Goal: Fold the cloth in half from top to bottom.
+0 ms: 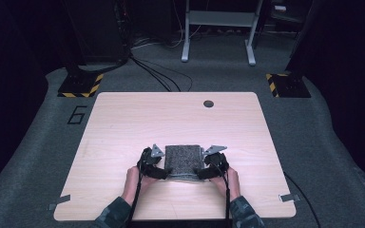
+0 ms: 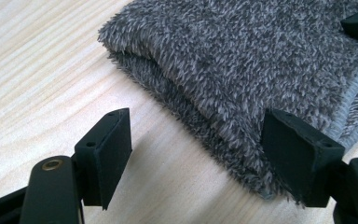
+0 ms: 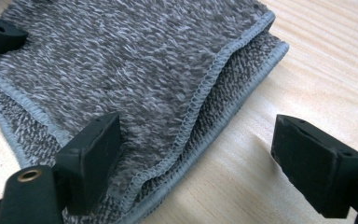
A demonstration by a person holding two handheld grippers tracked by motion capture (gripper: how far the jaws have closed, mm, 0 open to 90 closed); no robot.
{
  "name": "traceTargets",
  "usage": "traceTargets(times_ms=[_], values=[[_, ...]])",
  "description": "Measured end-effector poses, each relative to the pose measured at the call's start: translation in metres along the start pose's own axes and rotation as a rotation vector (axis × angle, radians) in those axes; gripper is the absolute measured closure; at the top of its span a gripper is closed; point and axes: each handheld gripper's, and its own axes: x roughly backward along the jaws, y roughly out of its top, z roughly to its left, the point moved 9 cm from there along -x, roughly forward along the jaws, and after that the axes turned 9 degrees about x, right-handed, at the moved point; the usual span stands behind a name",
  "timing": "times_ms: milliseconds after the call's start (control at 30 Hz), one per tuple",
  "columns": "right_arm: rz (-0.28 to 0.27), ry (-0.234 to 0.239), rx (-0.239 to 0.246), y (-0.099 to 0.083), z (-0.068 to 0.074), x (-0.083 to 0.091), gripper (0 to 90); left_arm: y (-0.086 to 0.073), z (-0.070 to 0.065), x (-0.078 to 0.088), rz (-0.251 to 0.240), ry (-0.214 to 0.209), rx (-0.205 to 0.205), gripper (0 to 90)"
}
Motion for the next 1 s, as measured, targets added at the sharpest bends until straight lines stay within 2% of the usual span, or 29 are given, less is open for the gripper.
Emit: traceTargets(times_ms=[133, 200, 267, 433, 500, 533, 600, 767, 800, 833, 867, 933, 967, 1000], values=[[0.003, -0.005, -0.004, 0.001, -0.001, -0.003, 14.6, -0.001, 0.001, -0.002, -0.022, -0.005, 0.029, 24.4], [0.008, -0.006, -0.005, 0.001, -0.002, -0.003, 14.1, -0.001, 0.004, -0.002, -0.017, 0.005, 0.024, 22.3], [0.003, -0.004, -0.009, 0.002, -0.004, -0.004, 13.6, 0.0, 0.005, -0.004, -0.009, -0.002, 0.041, 19.7], [-0.005, -0.012, -0.018, 0.004, -0.009, -0.008, 13.3, 0.004, 0.01, -0.007, -0.009, 0.008, 0.048, 16.6], [-0.004, -0.011, -0.021, 0.006, -0.009, -0.008, 14.2, 0.005, 0.011, -0.007, -0.019, 0.004, 0.069, 15.8], [-0.008, -0.012, -0.011, 0.007, -0.009, -0.008, 14.0, 0.005, 0.012, -0.005, -0.022, 0.005, 0.065, 15.3], [-0.025, -0.011, -0.011, 0.009, -0.009, -0.004, 13.7, 0.005, 0.011, -0.002, -0.034, -0.002, 0.085, 14.3], [-0.05, -0.018, -0.031, 0.011, -0.006, 0.01, 12.3, 0.007, 0.012, 0.012, -0.061, 0.001, 0.078, 11.2], [-0.06, -0.022, -0.016, 0.012, -0.008, 0.013, 12.2, 0.007, 0.013, 0.017, -0.072, 0.005, 0.076, 11.1], [-0.07, -0.023, -0.031, 0.012, -0.008, 0.018, 12.2, 0.007, 0.014, 0.021, -0.077, 0.006, 0.08, 10.6], [-0.071, -0.03, -0.018, 0.011, -0.01, 0.022, 11.9, 0.007, 0.017, 0.024, -0.081, 0.016, 0.076, 9.8], [-0.083, -0.033, -0.036, 0.011, -0.012, 0.03, 11.5, 0.006, 0.021, 0.032, -0.088, 0.031, 0.087, 9.1], [-0.098, -0.051, -0.03, 0.008, -0.017, 0.039, 11.2, 0.005, 0.023, 0.036, -0.092, 0.035, 0.09, 7.8], [-0.098, -0.051, -0.03, 0.008, -0.017, 0.039, 11.2, 0.004, 0.026, 0.039, -0.102, 0.045, 0.092, 7.8]])
